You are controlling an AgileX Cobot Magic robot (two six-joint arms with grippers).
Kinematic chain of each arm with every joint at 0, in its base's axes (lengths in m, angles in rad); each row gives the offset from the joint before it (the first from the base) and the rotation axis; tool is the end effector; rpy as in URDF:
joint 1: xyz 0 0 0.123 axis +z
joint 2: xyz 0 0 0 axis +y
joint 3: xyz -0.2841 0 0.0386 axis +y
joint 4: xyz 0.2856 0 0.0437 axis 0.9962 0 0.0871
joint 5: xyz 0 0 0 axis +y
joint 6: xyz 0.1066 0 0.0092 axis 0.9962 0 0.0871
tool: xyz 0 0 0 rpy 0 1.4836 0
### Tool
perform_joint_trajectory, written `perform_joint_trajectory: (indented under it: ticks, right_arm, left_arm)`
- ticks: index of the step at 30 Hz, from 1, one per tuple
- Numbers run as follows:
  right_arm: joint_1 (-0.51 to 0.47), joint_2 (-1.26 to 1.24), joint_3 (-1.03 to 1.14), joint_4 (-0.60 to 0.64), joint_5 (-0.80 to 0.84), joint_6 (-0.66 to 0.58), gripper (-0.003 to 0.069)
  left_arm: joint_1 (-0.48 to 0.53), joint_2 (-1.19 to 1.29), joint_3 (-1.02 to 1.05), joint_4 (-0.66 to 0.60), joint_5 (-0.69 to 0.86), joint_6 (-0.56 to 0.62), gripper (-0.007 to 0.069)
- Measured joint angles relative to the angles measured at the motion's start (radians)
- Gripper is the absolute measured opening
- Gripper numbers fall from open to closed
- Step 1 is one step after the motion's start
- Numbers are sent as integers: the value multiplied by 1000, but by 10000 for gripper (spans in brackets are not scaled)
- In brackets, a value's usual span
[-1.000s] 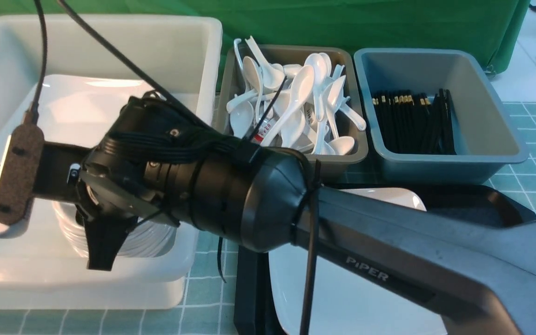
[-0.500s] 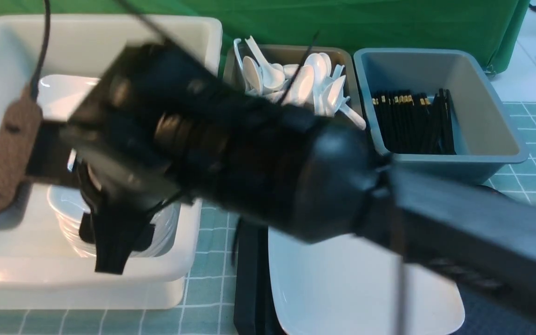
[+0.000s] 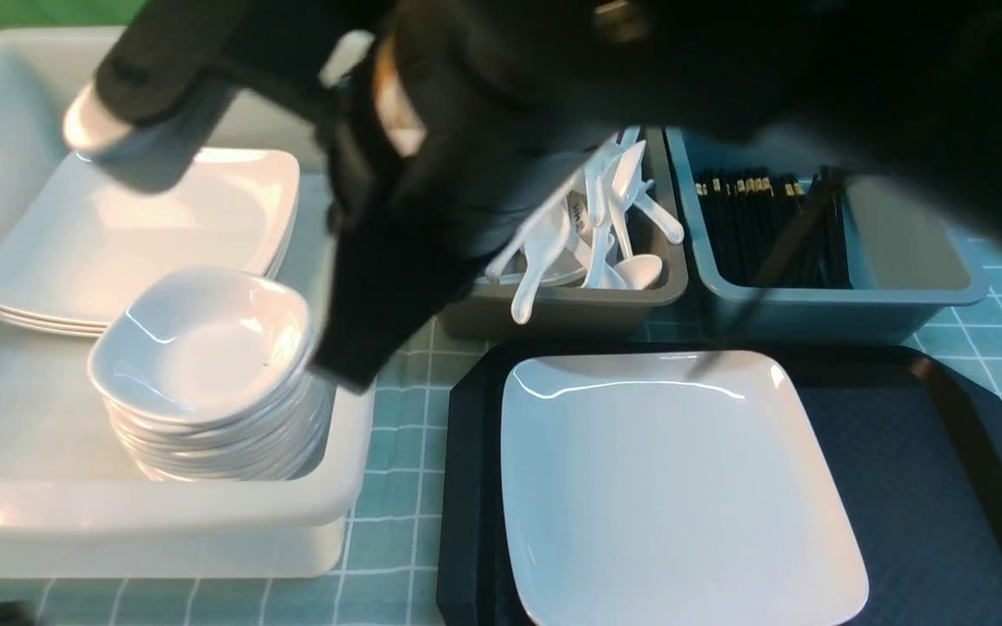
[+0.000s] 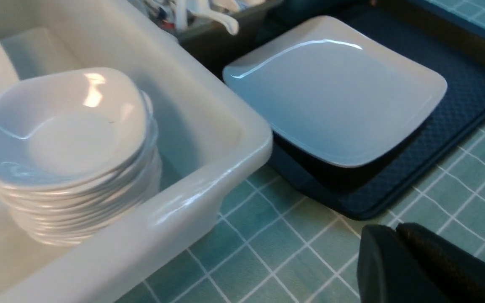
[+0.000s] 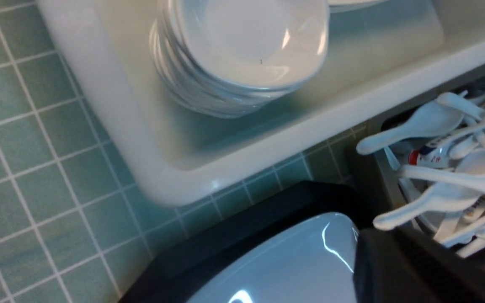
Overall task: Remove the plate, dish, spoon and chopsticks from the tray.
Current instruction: Use the left arm to grab a plate from the dinner plate
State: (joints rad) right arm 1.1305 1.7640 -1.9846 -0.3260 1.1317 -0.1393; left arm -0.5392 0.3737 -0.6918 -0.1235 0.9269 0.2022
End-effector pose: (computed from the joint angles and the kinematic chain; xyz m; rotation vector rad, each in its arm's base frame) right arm 0.2125 0.3781 0.4258 -1.4043 1.8608 0.0729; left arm 0.0801 -0.0602 0.3407 0.7460 1.9687 -0.3515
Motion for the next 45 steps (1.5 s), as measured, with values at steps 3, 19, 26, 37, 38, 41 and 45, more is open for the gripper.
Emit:
perform_joint_trajectory:
  ticks: [3, 19, 26, 37, 38, 41, 45]
  right_arm:
    - [0, -78, 86, -1, 0, 23, 47]
    - [0, -649, 778, -117, -1, 411, 56]
    - [0, -891, 966, -117, -1, 524, 67]
    - [0, -1172, 1108, -116, -2, 623, 69]
    - [0, -1191, 1116, -116, -9, 624, 69]
    - [0, -1231, 1137, -115, -29, 624, 69]
    - [0, -1247, 1148, -113, -33, 624, 69]
  left_arm:
    - [0, 94, 1, -94, -42, 90, 13]
    - [-44, 605, -1, -346, -304, 560, 13]
    - [-265, 906, -135, -152, -336, 582, 13]
    - [-429, 1208, -229, 240, -406, 546, 125]
    - [-429, 1220, -229, 261, -412, 549, 155]
    - [-429, 1259, -230, 315, -420, 558, 281]
    - [-429, 1295, -230, 328, -444, 601, 396]
